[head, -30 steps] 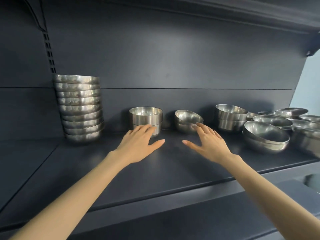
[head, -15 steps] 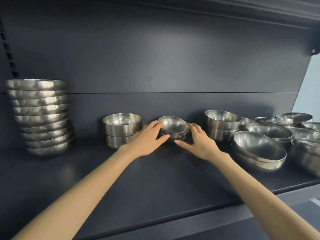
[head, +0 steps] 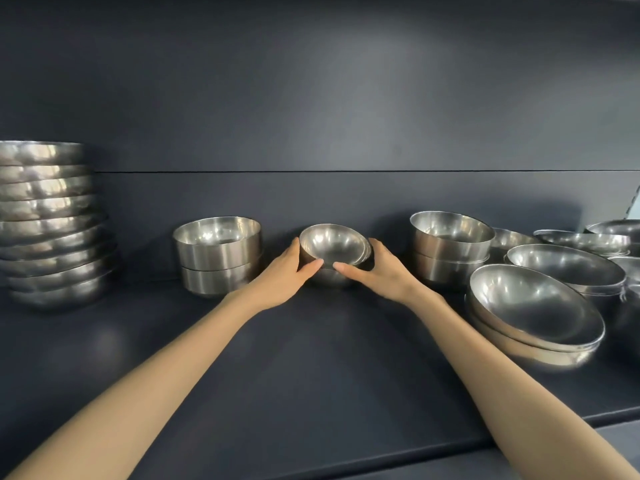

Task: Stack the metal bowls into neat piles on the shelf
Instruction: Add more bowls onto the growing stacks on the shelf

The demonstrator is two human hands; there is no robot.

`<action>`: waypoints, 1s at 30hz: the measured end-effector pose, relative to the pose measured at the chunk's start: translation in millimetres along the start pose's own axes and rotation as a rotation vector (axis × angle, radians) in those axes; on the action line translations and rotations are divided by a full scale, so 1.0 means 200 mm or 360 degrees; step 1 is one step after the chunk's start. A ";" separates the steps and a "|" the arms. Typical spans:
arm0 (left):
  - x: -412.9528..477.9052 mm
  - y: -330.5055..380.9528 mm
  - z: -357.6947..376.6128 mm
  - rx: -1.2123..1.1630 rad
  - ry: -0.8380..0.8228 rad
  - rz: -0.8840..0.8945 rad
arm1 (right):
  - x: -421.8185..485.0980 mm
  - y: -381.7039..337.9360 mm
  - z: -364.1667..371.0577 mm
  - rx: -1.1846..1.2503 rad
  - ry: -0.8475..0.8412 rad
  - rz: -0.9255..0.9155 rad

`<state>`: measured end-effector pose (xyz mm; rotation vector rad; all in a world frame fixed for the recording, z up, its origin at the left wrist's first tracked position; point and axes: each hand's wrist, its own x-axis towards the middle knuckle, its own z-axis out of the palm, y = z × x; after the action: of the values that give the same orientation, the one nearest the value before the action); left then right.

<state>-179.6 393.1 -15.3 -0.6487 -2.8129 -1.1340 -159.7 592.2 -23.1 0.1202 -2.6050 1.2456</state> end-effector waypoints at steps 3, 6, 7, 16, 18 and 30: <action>-0.01 -0.02 0.03 -0.0225 0.0071 0.0037 | 0.00 0.01 0.02 0.0102 0.0018 -0.0049; -0.02 -0.01 0.03 -0.0353 0.0166 0.0067 | -0.01 0.01 0.02 0.0170 0.0012 -0.0049; -0.02 -0.01 0.03 -0.0378 0.0184 0.0067 | -0.01 0.01 0.02 0.0192 0.0012 -0.0050; -0.04 0.00 0.02 -0.0518 0.0272 0.0135 | -0.08 -0.01 0.02 0.0345 0.0093 -0.0072; -0.05 0.01 0.02 -0.0528 0.0272 0.0157 | -0.09 -0.02 0.02 0.0373 0.0097 -0.0061; -0.09 0.03 0.00 -0.0644 0.0206 0.0174 | -0.17 -0.08 0.01 0.0425 0.0199 0.0005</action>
<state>-161.2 390.5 -13.8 -0.7094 -2.4255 -1.6726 -123.4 578.6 -21.2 0.0839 -2.3250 1.5444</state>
